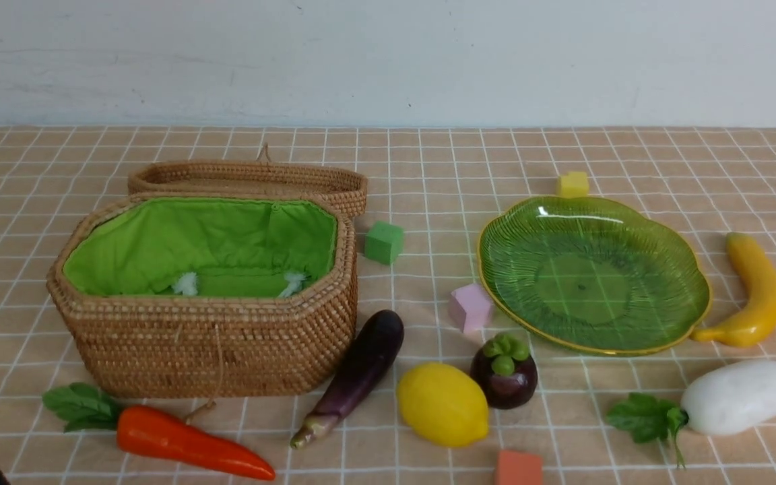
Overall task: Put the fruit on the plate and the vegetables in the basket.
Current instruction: Use the left arm to grab a carrot and put it into the left basket
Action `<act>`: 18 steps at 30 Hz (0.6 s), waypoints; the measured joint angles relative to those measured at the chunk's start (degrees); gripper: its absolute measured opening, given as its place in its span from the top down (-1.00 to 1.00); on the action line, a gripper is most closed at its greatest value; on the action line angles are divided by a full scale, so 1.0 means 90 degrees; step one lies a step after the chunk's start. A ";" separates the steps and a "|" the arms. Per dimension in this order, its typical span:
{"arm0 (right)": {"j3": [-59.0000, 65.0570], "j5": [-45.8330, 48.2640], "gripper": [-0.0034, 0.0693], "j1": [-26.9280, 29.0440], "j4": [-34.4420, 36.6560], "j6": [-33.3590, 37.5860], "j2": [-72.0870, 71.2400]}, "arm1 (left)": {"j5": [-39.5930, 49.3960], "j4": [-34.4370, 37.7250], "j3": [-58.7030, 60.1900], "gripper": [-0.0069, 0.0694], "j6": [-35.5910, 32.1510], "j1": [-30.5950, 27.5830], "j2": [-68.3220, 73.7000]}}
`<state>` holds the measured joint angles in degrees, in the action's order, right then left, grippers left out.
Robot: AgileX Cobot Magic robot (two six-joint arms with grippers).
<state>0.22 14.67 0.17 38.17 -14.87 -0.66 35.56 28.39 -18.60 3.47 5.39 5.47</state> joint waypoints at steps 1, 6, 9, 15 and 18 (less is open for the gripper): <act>-0.0188 0.0409 0.40 -0.0028 0.0094 0.0115 0.0000 | 0.0216 0.0143 -0.0129 0.85 -0.0460 0.0000 0.0233; -0.1952 0.2691 0.66 -0.0403 0.0165 0.1553 0.0732 | 0.0990 0.0594 -0.0957 0.85 -0.2729 0.0244 0.1397; -0.3240 0.4382 0.75 -0.0572 0.0165 0.2755 0.1528 | 0.1626 0.0208 -0.1489 0.85 -0.3583 0.0637 0.2162; -0.4751 0.6232 0.76 -0.0587 0.0140 0.4287 0.2470 | 0.2337 -0.1106 -0.2331 0.85 -0.4404 0.1309 0.4097; -0.5064 0.6340 0.76 -0.0587 0.0140 0.4607 0.2508 | 0.2320 -0.1803 -0.2662 0.77 -0.5317 0.1637 0.5215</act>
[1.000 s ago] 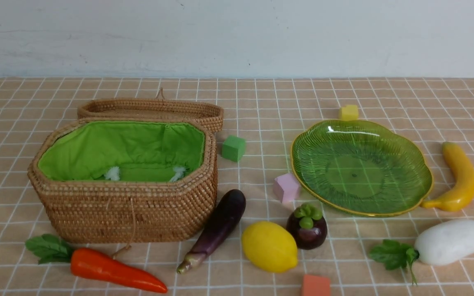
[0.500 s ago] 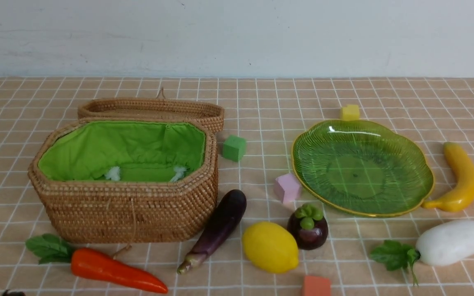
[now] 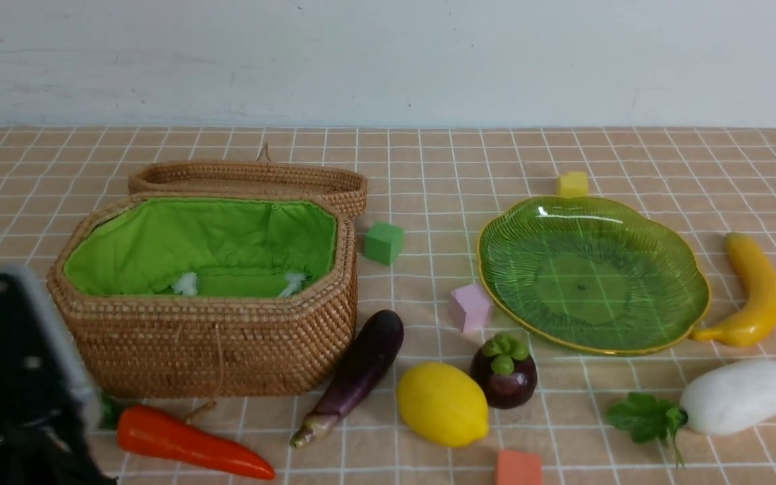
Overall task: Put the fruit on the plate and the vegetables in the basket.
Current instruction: Use the left arm to grab a carrot and put it into the left basket
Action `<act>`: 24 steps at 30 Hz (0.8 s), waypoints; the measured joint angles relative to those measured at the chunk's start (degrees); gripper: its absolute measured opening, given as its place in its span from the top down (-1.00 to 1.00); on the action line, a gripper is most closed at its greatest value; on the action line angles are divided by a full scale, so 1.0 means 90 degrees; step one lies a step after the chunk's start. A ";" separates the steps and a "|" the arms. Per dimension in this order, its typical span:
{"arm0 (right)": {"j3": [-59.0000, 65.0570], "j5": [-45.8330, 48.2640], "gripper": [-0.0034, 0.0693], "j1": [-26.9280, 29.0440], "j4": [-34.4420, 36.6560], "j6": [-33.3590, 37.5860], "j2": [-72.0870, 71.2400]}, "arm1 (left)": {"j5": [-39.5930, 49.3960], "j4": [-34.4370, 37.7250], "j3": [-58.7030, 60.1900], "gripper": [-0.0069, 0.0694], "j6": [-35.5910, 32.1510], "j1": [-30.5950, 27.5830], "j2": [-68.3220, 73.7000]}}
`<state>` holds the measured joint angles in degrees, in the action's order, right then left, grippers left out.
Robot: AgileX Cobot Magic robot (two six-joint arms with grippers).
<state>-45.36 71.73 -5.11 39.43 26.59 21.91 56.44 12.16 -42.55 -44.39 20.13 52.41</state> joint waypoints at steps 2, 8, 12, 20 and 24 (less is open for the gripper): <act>-0.0047 0.0063 0.76 0.0000 0.0000 0.0073 0.0000 | -0.0058 -0.0189 -0.0183 0.62 -0.0472 0.0177 0.0740; -0.0060 0.0069 0.75 0.0000 -0.0045 0.0140 0.0000 | -0.0505 -0.0354 -0.0595 -0.07 -0.1060 0.0948 0.2342; -0.0060 0.0069 0.73 0.0000 -0.0045 0.0140 0.0000 | -0.1042 -0.0722 -0.0632 -0.35 -0.1508 0.1549 0.2942; -0.0060 0.0069 0.71 0.0000 0.0008 0.0140 0.0000 | -0.1613 -0.2533 -0.0659 -0.44 -0.1659 0.1816 0.3970; -0.0060 0.0069 0.70 0.0000 0.0030 0.0140 0.0000 | -0.1949 -0.3049 -0.0666 -0.40 -0.1443 0.1816 0.4394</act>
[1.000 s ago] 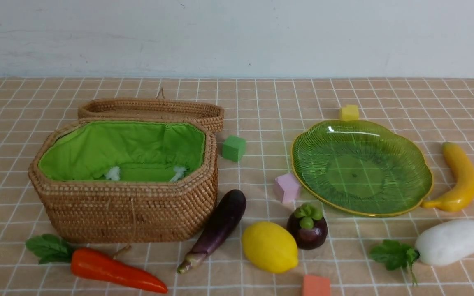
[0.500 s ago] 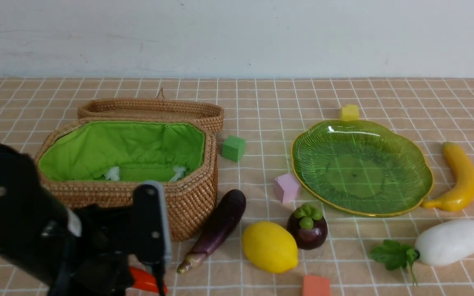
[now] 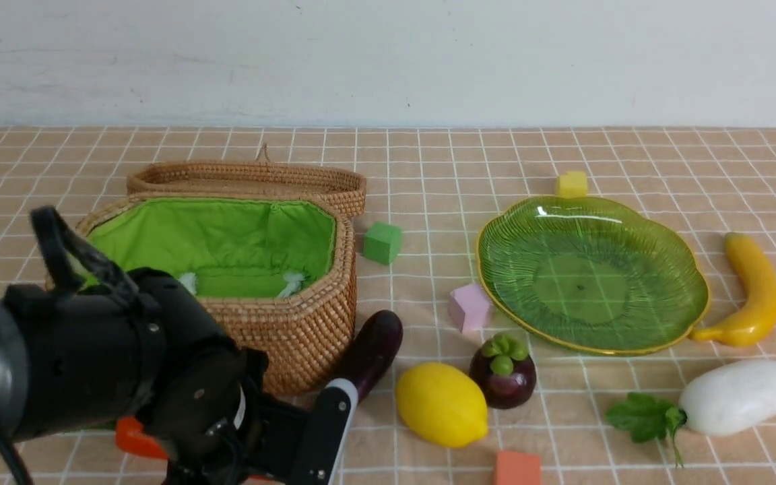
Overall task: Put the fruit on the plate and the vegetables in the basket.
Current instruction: Use the left arm to grab a carrot and put it into the left basket
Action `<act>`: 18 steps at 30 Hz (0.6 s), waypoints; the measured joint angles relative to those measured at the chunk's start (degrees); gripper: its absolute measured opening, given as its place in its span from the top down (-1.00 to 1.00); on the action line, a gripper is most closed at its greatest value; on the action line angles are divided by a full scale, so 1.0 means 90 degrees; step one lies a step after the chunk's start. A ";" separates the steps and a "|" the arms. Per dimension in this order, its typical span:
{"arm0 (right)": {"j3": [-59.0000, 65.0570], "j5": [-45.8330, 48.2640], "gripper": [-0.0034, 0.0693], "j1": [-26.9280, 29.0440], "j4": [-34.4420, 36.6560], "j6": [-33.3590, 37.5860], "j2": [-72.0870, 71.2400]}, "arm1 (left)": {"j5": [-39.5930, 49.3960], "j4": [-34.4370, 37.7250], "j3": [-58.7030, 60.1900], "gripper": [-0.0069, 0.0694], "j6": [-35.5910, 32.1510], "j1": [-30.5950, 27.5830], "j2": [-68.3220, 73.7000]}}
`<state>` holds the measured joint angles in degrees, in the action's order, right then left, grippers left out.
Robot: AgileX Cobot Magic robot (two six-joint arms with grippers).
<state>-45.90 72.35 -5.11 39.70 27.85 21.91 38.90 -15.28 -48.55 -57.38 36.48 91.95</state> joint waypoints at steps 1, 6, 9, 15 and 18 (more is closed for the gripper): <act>0.0000 0.0000 0.70 0.0000 0.0000 0.0000 0.0000 | -0.0019 0.0000 0.0000 -0.40 0.0000 0.0000 0.0000; 0.0000 0.0000 0.69 0.0000 0.0006 0.0000 0.0000 | -0.0291 -0.0464 -0.0002 -0.22 0.0104 0.0000 0.0478; 0.0000 0.0000 0.69 0.0000 0.0022 0.0000 0.0000 | -0.0178 -0.0524 -0.0052 0.04 0.0401 0.0009 0.0553; 0.0000 0.0000 0.67 0.0000 0.0022 0.0000 0.0000 | 0.0022 -0.0531 -0.0059 0.27 0.0838 0.0110 0.0543; 0.0006 0.0000 0.67 0.0000 0.0045 0.0000 0.0000 | 0.0600 -0.0347 -0.0059 0.27 0.1106 0.0297 0.0370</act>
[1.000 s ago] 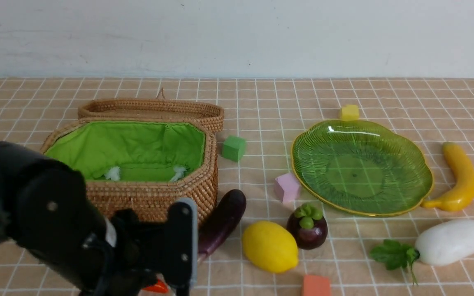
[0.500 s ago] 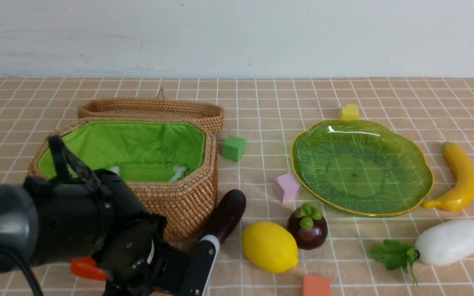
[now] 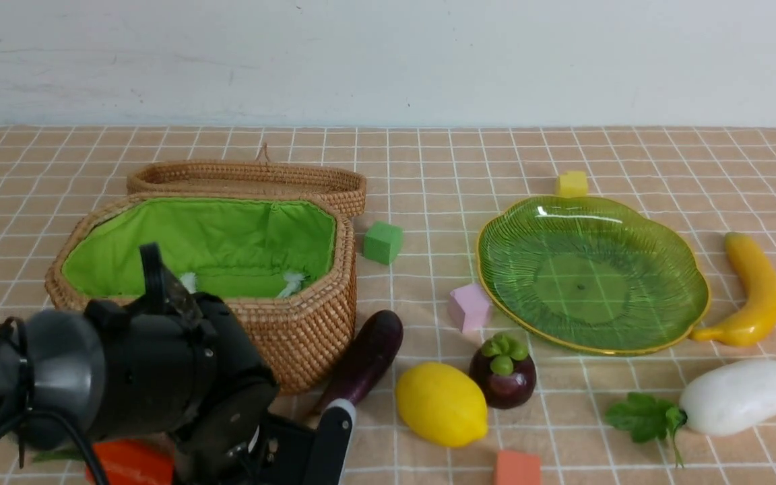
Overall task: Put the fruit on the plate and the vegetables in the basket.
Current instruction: Use the left arm to grab a carrot and put it into the left basket
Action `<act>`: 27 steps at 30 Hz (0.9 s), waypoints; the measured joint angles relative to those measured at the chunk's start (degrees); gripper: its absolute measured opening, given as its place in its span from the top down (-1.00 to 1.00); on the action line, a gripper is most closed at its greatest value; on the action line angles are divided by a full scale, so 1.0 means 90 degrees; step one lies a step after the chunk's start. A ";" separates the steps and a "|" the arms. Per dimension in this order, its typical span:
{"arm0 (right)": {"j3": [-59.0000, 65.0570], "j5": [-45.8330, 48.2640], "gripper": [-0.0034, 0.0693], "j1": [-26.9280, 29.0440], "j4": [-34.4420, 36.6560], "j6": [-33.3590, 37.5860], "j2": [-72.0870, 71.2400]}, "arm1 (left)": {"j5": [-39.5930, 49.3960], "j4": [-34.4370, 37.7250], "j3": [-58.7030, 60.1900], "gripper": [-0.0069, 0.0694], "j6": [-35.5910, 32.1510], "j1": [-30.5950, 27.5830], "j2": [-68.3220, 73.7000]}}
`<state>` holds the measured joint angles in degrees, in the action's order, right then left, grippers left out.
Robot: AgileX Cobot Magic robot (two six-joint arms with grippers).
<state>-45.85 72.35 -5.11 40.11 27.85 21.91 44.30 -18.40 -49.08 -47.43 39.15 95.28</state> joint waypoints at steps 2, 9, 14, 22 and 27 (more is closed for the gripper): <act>0.0000 0.0000 0.66 0.0000 0.0111 0.0000 0.0000 | 0.0467 0.0280 0.0000 0.27 0.0318 0.0159 -0.0317; 0.0000 -0.0739 0.66 0.0000 0.0821 0.0317 0.0000 | 0.1450 0.0275 -0.0230 0.27 0.1655 0.0486 -0.2117; 0.0000 -0.1705 0.66 0.0000 0.1025 0.0355 0.0000 | 0.1001 -0.0859 -0.1145 0.27 0.2222 0.0331 -0.2644; 0.0000 -0.2480 0.65 0.0000 0.1282 0.0360 0.0000 | 0.0050 -0.1018 -0.3261 0.27 0.2262 -0.1168 -0.0804; 0.0000 -0.1907 0.63 0.0000 0.1331 0.0360 0.0000 | -0.0446 -0.1036 -0.3514 0.18 0.2262 -0.1470 -0.0008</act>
<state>-45.85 55.19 -5.11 52.09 31.08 21.91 40.29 -27.72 -80.70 -27.07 25.92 95.21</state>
